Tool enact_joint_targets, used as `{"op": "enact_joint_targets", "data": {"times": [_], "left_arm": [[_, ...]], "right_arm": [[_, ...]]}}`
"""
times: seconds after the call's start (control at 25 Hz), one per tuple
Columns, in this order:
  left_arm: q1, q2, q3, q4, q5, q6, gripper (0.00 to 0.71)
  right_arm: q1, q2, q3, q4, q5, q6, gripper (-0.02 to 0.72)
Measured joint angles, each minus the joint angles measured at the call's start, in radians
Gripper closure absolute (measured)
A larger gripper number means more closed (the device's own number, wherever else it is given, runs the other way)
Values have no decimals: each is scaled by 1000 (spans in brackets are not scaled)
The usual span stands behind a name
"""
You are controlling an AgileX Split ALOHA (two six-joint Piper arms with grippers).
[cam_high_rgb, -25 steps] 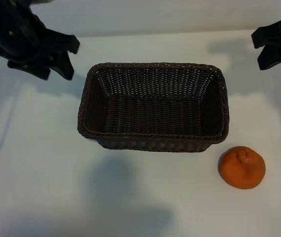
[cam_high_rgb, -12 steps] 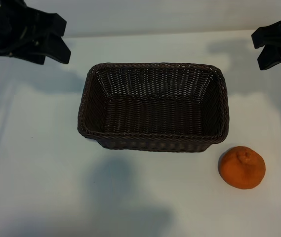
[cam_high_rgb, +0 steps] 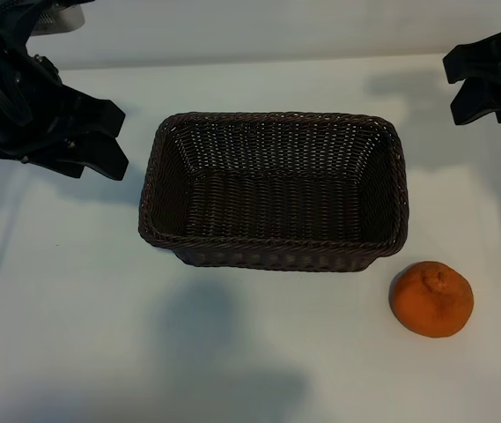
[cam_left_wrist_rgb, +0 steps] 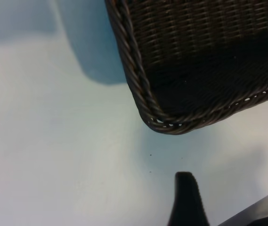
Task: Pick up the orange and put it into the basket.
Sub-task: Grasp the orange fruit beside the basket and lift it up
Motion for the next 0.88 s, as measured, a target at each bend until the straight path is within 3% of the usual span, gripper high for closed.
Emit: {"op": "enact_joint_targets", "data": {"times": [0.88], "left_arm": [[0,0,0,0,0,41,189]], "right_arm": [[0,0,0,5,-1,0,270]]}}
